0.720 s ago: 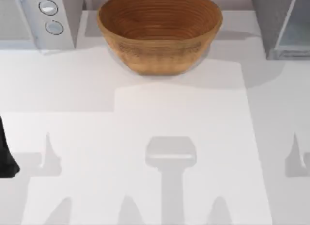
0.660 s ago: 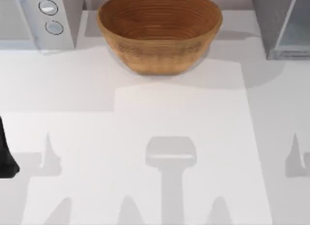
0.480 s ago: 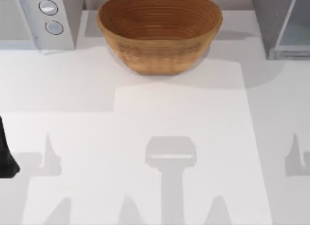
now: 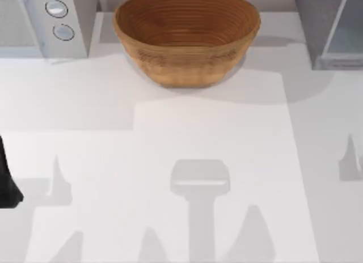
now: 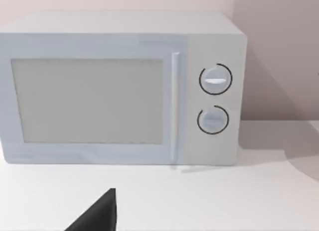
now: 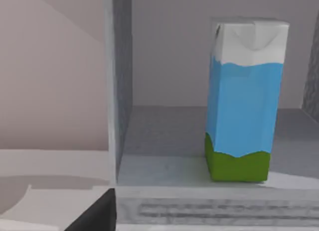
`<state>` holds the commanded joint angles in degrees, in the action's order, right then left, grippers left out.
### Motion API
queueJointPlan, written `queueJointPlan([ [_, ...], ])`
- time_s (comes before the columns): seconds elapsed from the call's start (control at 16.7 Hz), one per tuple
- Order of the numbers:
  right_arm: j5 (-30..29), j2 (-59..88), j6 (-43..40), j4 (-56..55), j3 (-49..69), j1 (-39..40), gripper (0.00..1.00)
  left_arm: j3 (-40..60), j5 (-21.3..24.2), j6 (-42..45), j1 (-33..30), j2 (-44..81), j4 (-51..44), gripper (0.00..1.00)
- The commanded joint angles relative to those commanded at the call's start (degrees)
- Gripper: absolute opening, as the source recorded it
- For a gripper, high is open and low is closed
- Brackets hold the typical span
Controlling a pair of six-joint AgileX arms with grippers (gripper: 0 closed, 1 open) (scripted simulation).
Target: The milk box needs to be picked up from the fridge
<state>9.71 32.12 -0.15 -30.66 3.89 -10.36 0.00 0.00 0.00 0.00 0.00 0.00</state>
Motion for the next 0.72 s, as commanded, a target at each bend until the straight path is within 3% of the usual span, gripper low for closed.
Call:
queueJointPlan([
  [0.42,10.7,40.4,0.7,-33.4,2.9,-11.0,1.0,0.0,0.0,0.0,0.0,0.0,0.0,1.0],
  [0.72,16.7,60.8,1.1,-52.2,5.1,-17.1,1.0,0.0,0.0,0.0,0.0,0.0,0.0,1.0],
])
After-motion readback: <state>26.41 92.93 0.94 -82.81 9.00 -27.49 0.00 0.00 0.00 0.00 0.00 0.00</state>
